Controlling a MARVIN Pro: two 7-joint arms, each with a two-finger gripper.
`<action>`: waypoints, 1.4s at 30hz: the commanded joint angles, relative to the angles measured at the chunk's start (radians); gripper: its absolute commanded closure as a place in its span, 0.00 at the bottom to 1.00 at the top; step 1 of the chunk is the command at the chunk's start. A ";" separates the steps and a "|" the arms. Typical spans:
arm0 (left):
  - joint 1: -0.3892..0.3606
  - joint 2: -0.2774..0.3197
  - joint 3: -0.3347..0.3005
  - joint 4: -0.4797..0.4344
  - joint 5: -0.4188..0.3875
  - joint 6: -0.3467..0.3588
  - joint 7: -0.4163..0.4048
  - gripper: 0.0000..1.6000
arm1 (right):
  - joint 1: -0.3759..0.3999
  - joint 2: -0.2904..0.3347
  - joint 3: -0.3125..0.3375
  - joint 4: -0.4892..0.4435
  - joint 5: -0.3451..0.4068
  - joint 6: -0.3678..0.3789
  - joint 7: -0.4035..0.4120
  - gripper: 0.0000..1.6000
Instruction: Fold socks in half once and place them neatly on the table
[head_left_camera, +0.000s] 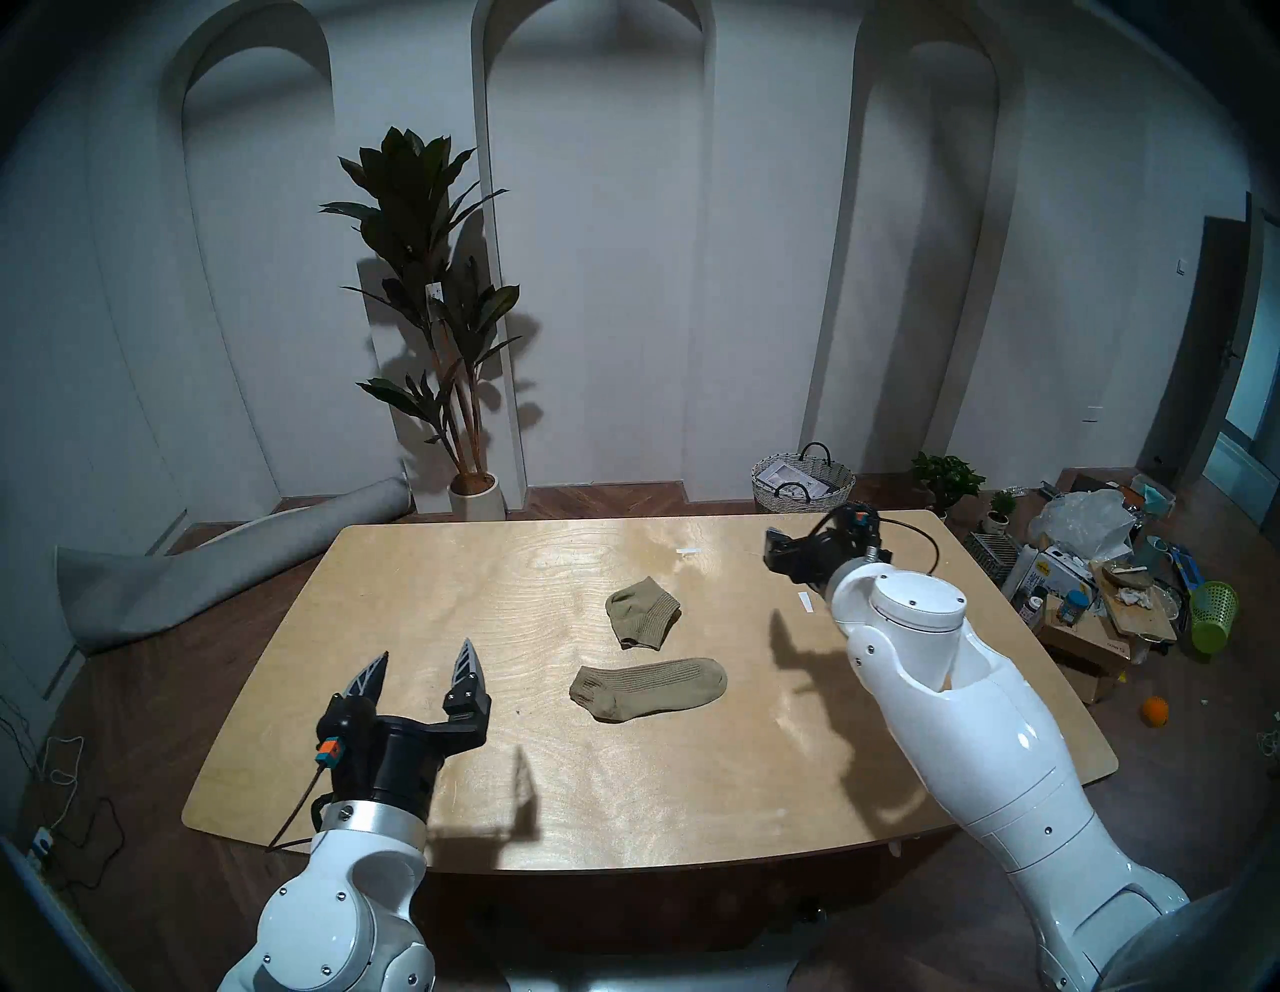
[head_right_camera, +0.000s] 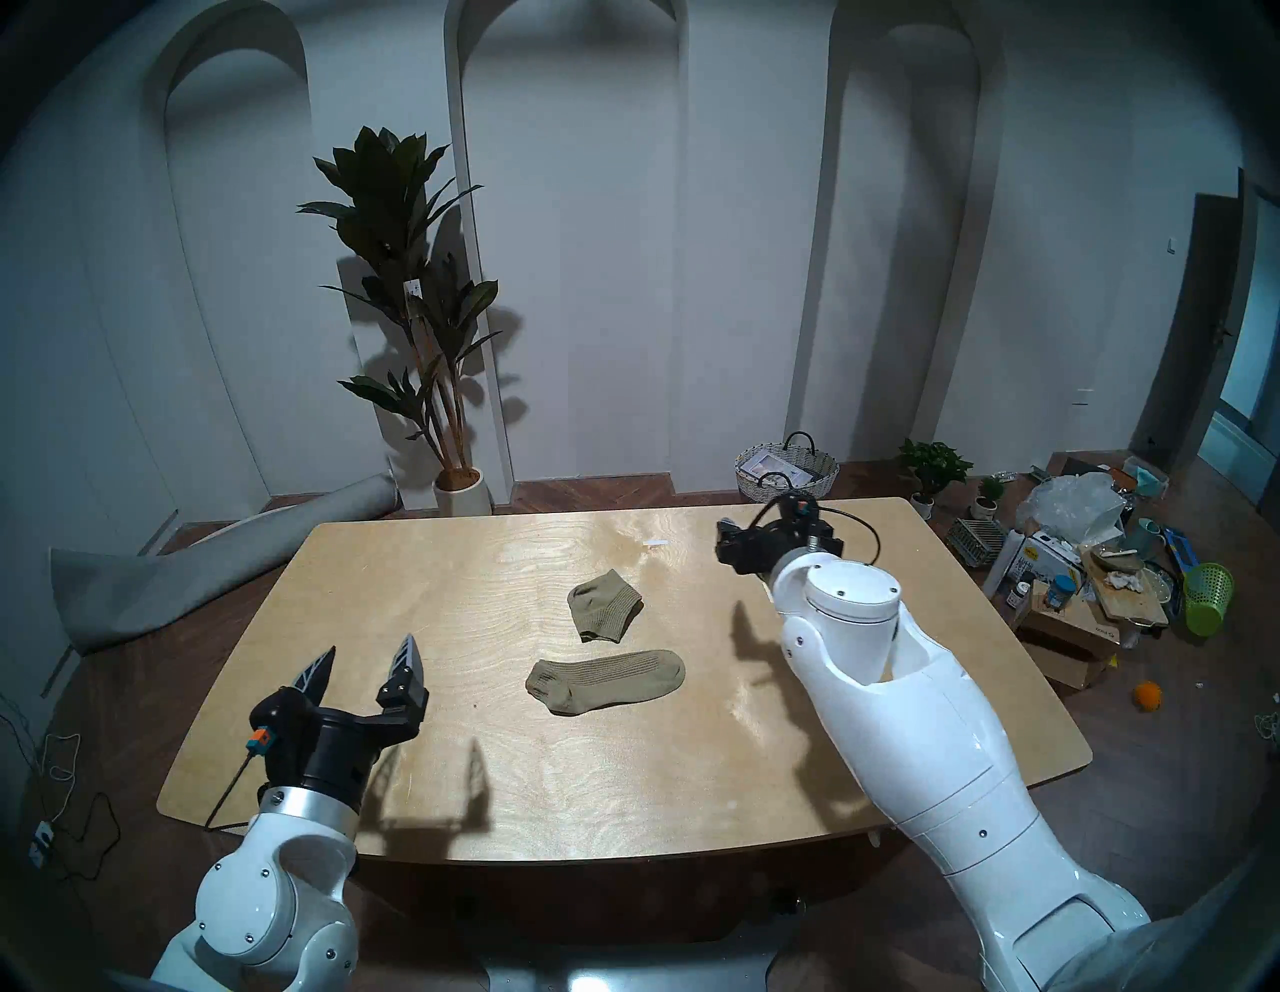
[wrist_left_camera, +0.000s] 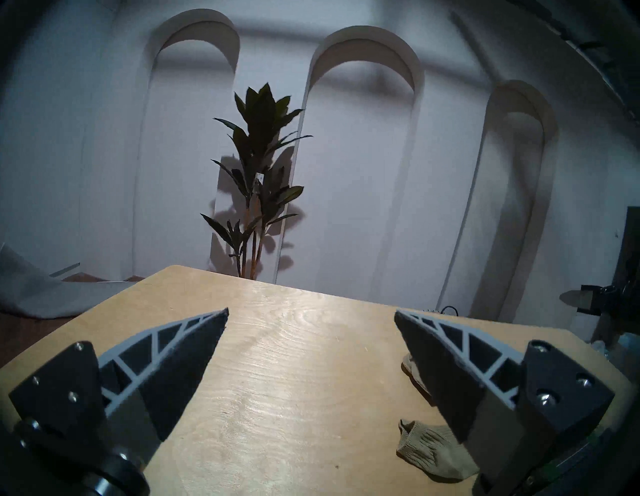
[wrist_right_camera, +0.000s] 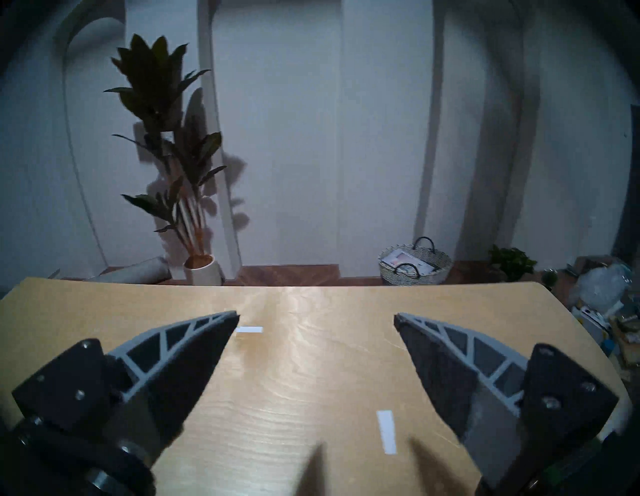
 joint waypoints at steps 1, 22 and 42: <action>-0.112 -0.018 0.072 0.027 0.016 0.048 -0.006 0.00 | -0.085 0.038 0.158 0.004 0.087 -0.063 -0.036 0.00; -0.316 -0.205 0.132 0.115 -0.269 0.230 0.123 0.00 | -0.147 -0.033 0.422 0.068 0.447 -0.178 0.115 0.00; -0.305 -0.243 0.067 0.171 -0.801 0.198 0.111 0.00 | -0.023 -0.006 0.386 0.204 0.479 -0.195 0.292 0.00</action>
